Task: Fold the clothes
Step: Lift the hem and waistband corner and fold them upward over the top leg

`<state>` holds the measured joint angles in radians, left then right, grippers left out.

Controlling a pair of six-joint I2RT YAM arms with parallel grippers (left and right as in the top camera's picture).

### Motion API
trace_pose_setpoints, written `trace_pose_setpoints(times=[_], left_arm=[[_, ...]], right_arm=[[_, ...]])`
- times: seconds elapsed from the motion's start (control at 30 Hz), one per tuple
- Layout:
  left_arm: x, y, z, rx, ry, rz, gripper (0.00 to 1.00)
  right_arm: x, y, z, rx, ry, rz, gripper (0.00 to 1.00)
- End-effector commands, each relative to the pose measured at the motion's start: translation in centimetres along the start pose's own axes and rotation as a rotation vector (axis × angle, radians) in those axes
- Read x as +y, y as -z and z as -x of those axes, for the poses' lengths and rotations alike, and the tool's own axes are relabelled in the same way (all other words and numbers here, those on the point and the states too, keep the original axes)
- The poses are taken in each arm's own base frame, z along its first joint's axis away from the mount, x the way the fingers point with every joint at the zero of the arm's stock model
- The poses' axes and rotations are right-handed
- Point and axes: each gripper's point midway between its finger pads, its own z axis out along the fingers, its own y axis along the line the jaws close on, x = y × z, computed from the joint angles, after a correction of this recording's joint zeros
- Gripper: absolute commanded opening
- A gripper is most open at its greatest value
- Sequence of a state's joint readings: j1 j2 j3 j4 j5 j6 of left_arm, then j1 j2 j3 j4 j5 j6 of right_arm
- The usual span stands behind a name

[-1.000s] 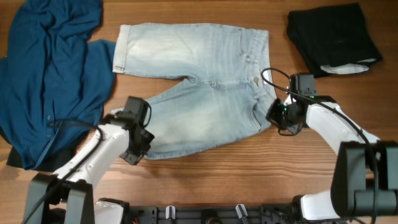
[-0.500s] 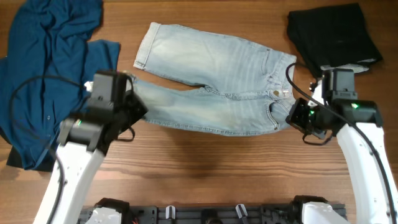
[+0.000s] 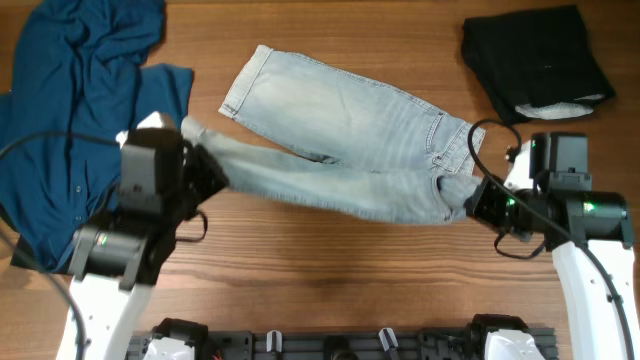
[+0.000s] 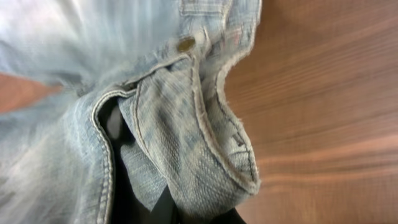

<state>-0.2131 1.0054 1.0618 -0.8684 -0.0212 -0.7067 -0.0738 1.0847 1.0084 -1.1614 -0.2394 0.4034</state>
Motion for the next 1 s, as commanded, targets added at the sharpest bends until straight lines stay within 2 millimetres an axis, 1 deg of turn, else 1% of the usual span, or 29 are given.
trace_pose_setpoints(times=[0.0,0.13,0.27,0.33,0.4,0.47,0.57,0.67,0.77,0.87,0.9,0.97], left_arm=[[-0.8,-3.8,2.2,-0.041,-0.045,0.035,0.04],[-1.9,-9.0,3.2,-0.044,-0.049,0.033,0.04],[-2.5,-13.2,3.5,-0.045,-0.052,0.028,0.04],[-2.6,-15.0,3.5,-0.047,-0.063,0.027,0.04],[-2.6,-16.3,3.4,-0.047,-0.074,0.028,0.04],[-2.4,-17.1,3.3,-0.043,-0.074,0.031,0.04],[-2.2,-17.4,3.3,-0.042,-0.085,0.04,0.04],[-2.4,-17.2,3.7,-0.059,-0.125,0.04,0.04],[-2.7,-16.9,4.1,-0.069,-0.125,0.034,0.04],[-3.1,-15.9,4.5,-0.063,-0.134,0.039,0.04],[-3.3,-15.4,4.7,-0.06,-0.149,0.042,0.04],[-3.5,-13.9,5.0,-0.044,-0.178,0.057,0.04]], right_arm=[[-0.6,-0.9,3.0,-0.073,-0.017,-0.054,0.04],[-0.6,-3.7,4.9,-0.052,-0.028,-0.062,0.04],[-0.9,-6.7,6.0,-0.01,-0.04,-0.081,0.05],[-1.1,-8.4,6.6,0.004,-0.053,-0.086,0.04],[-1.2,-9.9,7.3,0.007,-0.059,-0.088,0.04],[-1.2,-10.8,7.7,0.007,-0.061,-0.086,0.04],[-1.0,-11.3,8.2,-0.001,-0.059,-0.071,0.04],[-1.3,-11.1,8.8,-0.02,-0.071,-0.068,0.04],[-1.7,-10.9,8.9,-0.011,-0.092,-0.054,0.04],[-1.7,-10.6,8.5,0.004,-0.096,-0.033,0.04],[-1.5,-10.2,8.5,0.001,-0.08,-0.022,0.04],[-1.1,-8.9,8.5,-0.016,-0.072,-0.015,0.04]])
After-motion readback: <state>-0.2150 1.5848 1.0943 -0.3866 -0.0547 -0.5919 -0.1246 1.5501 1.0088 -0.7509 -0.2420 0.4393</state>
